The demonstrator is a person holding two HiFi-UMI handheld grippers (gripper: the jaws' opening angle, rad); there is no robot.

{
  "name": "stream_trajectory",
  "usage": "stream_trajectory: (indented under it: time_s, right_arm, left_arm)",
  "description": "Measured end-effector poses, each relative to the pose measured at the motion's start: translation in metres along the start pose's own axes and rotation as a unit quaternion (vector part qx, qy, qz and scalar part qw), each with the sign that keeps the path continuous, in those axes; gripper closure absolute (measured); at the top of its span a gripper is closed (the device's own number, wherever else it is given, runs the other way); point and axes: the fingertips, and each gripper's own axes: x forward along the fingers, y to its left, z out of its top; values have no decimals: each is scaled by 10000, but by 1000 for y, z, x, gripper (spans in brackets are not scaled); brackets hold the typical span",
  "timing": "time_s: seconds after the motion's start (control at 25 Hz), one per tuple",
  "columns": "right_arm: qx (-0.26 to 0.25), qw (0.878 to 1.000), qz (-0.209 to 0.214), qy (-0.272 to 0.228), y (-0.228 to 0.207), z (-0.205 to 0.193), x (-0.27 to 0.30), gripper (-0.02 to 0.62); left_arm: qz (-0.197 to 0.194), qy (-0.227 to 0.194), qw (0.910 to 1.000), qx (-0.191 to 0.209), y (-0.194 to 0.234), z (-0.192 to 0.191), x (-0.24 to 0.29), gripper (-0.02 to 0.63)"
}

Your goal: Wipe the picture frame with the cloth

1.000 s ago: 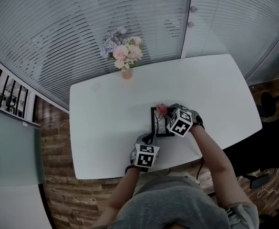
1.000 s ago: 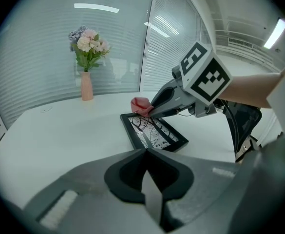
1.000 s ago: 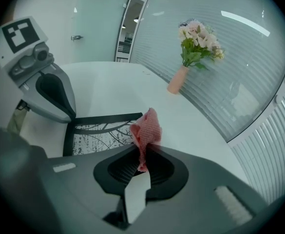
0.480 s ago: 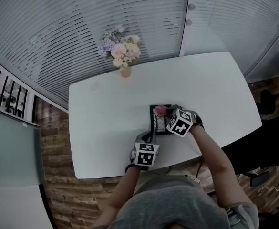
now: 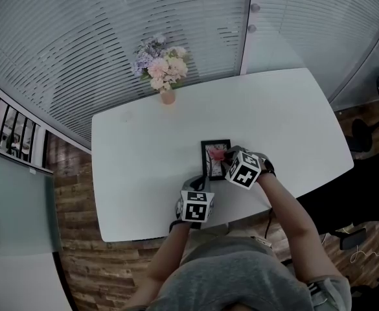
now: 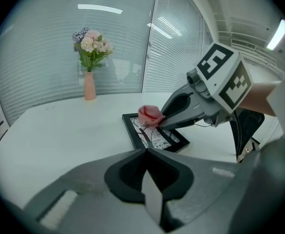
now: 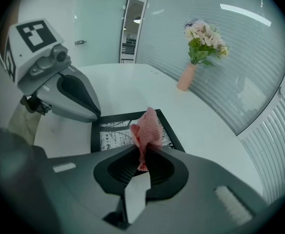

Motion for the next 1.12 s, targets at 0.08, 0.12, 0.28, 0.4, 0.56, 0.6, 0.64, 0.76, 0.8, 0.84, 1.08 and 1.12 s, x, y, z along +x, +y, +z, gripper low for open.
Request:
stream_trajectory:
  time_s: [0.08,0.12,0.28,0.4,0.56,0.6,0.64,0.76,0.8,0.84,1.08,1.12]
  right_arm:
    - [6,10000,50,4,6,-1,-3,554]
    - [11,10000,76,7,8,-2,-4,555]
    - [-6,9999,164,45,18,-3,-6,555]
    - [-32,9997,243,86,27,-6,-9,555]
    - [-47,9993,351,122,38,-8,-12,555]
    - [-50,9992,370,130,40,-9,-12,555]
    - [-52,9991,390,140,41,-9,-13,555]
    - [-48,9987,470,182,45,-10,-14,555]
    - [-43,9986,494,191,46,-10,-15,555]
    - [-37,9985,509,195,47,-11,-15,555]
    - [6,9989,440,185,49,-11,-17,555]
    - [14,9990,407,169,49,-11,-17,555]
  left_arm:
    - [-14,-8,10000,-15,-1,1,-1,603]
    - [-27,-21,10000,-23,-2,2,-1,603]
    - [32,-96,9999,-14,4,2,1,603]
    - [13,-87,10000,-33,2,3,0,603]
    - [10,-75,10000,-18,1,2,-1,603]
    - [21,-81,10000,-24,1,3,-1,603]
    - [27,-84,10000,-36,2,3,0,603]
    - [43,-107,9999,-57,2,3,1,603]
    - [53,-121,9999,-53,2,3,1,603]
    - [61,-135,9999,-49,2,4,0,603]
    - [49,-131,9999,-51,2,3,0,603]
    - [41,-131,9999,-44,2,3,0,603]
